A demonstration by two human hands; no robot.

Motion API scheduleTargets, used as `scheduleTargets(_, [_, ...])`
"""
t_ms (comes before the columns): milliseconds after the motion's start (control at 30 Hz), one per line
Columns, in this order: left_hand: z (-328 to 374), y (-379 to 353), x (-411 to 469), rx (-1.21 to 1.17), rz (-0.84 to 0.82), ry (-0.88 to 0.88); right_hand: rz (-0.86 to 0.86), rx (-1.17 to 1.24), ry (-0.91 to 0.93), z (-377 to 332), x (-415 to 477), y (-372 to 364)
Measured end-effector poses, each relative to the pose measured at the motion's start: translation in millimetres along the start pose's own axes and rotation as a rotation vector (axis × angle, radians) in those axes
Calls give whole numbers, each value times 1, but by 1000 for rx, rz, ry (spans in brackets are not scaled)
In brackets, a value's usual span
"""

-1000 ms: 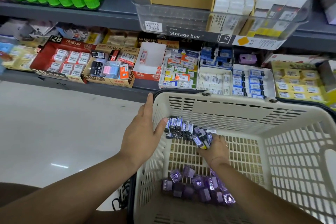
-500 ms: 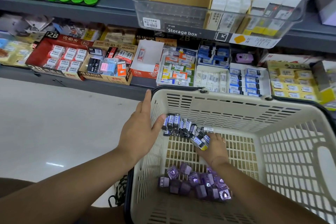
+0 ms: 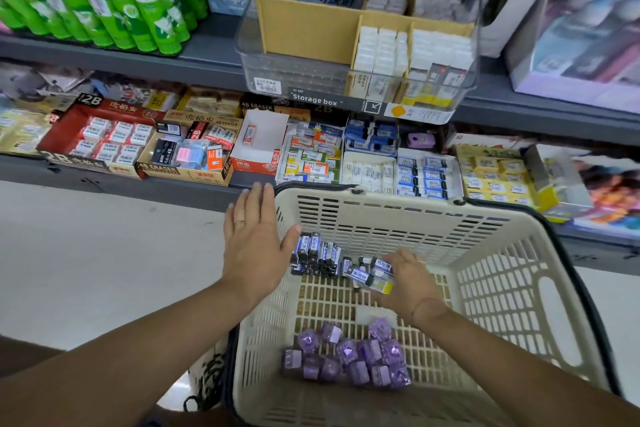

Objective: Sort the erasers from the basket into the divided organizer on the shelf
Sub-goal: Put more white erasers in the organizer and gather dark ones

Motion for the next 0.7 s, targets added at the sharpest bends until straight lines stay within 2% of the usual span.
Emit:
scheduleTargets(133, [39,9,-7,-178,6,-112,45,84,-27,-2,-13,22])
scheduleTargets(200, [58,9,-14,-351,-100,-100,89,180,-16,-10,-23,33])
scheduleTargets(267, [72,-4,-15,-620,-321,41,118,271,0,-21,-32,44])
scheduleTargets(333, [85,-15,-18,-976,-555,297,144,339,38,-34,-41,57])
scheduleTargets(367, [89,-18,-19,-1153,-641,408,159,364,55,-41,-45,63])
scheduleTargets(433, [99,-16,-18,-1449,-743,524,193,410,67,-53,-54,76])
scheduleTargets(500, [108,-12,-15,-1598,-731,502,227,454,60,-61,-63,88])
scheduleTargets(567, [114,0,-11,-1651,-677,448,202,509,72,-64,-71,103])
scheduleTargets(633, [118,11,-9,-1660,-655,421,115,600,141,-66,-78,119])
scheduleTargets(700, [120,20,-7,-1664,-654,437,5,810,184,-65,-83,133])
Point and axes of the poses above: each hand's wrist, its own x-axis towards the middle knuckle, its own y-axis out of the back of the hand, z = x × y, the point moved 1 cm from there along x, towards the middle knuckle, and after that the axes turned 5 degrees about -z, right-handed, at the moved point
